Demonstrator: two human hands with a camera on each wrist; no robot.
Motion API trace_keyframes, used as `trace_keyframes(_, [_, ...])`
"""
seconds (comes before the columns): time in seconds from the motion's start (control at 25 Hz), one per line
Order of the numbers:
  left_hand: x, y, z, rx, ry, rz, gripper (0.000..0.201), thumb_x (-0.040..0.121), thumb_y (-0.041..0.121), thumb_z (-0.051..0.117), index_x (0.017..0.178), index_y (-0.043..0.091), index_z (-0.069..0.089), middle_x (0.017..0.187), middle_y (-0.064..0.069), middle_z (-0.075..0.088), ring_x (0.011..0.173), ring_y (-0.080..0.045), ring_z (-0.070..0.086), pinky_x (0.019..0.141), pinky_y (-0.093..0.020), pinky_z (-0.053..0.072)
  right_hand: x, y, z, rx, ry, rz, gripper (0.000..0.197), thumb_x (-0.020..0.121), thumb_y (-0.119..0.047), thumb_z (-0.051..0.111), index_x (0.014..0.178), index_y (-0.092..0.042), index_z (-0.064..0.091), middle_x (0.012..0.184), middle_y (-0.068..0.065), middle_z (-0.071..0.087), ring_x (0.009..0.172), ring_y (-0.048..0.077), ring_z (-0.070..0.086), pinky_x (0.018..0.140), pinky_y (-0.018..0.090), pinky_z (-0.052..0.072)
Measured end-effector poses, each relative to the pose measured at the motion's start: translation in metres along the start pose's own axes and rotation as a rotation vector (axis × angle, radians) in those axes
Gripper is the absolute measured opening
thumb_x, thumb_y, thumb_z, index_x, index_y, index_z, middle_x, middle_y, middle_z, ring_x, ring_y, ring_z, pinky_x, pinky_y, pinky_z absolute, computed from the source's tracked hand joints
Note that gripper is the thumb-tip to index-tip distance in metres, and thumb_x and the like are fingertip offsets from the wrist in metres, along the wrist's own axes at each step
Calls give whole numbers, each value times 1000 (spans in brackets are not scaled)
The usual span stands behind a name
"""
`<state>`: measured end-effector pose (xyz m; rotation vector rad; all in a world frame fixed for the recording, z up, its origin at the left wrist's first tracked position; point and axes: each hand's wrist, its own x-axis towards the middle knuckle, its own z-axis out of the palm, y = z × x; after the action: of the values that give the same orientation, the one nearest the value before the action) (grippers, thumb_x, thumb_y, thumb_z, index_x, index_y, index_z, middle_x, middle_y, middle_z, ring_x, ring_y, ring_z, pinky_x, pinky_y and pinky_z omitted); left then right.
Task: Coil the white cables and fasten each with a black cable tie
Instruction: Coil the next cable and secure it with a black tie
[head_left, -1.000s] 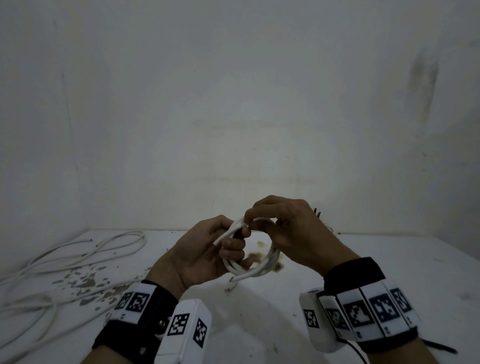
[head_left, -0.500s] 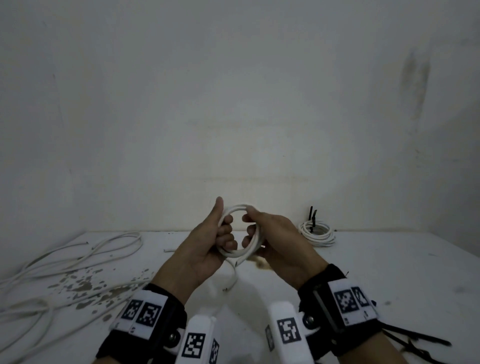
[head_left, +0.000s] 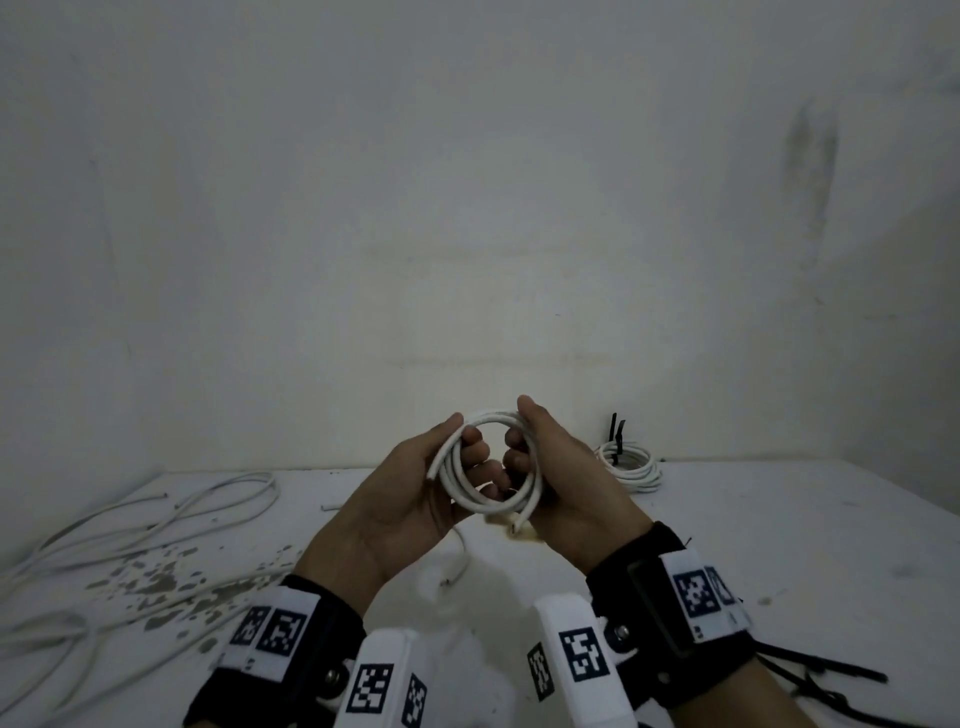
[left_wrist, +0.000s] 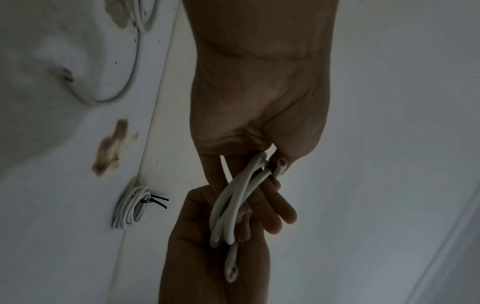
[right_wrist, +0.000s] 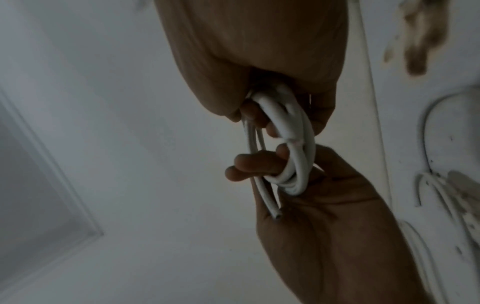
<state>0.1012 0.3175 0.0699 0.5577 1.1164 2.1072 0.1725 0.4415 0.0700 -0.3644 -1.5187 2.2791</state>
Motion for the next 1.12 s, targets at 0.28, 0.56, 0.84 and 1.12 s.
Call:
trace_keyframes(0.28, [9, 11, -13, -305, 58, 133, 35, 102, 21, 42, 79, 3, 62, 69, -7, 65, 61, -18, 67, 60, -28, 60, -8, -13, -14, -628, -296, -403, 42, 105, -18, 32, 128, -41, 60, 126, -5, 62, 111, 21, 63, 87, 44, 59])
trace_keyframes(0.56, [1, 16, -11, 102, 80, 36, 34, 99, 37, 43, 86, 13, 63, 78, -6, 58, 72, -19, 55, 78, -39, 49, -6, -14, -19, -602, -272, -540, 18, 98, -21, 60, 109, -16, 73, 85, 6, 68, 76, 21, 66, 59, 38, 59])
trace_keyframes(0.84, [14, 7, -10, 535, 347, 220, 43, 94, 61, 41, 118, 30, 59, 124, -2, 58, 120, -22, 53, 96, -45, 46, -4, -14, -19, -372, -270, -239, 34, 101, -32, 55, 106, -1, 66, 91, 22, 61, 62, 28, 62, 53, 32, 54])
trace_keyframes(1.12, [11, 3, -10, 257, 138, 234, 49, 99, 49, 43, 64, 16, 56, 57, -5, 54, 58, -23, 55, 65, -33, 49, -10, -18, -19, -618, -174, -180, 51, 97, -56, 51, 89, -11, 72, 74, 11, 67, 53, 19, 53, 45, 27, 41])
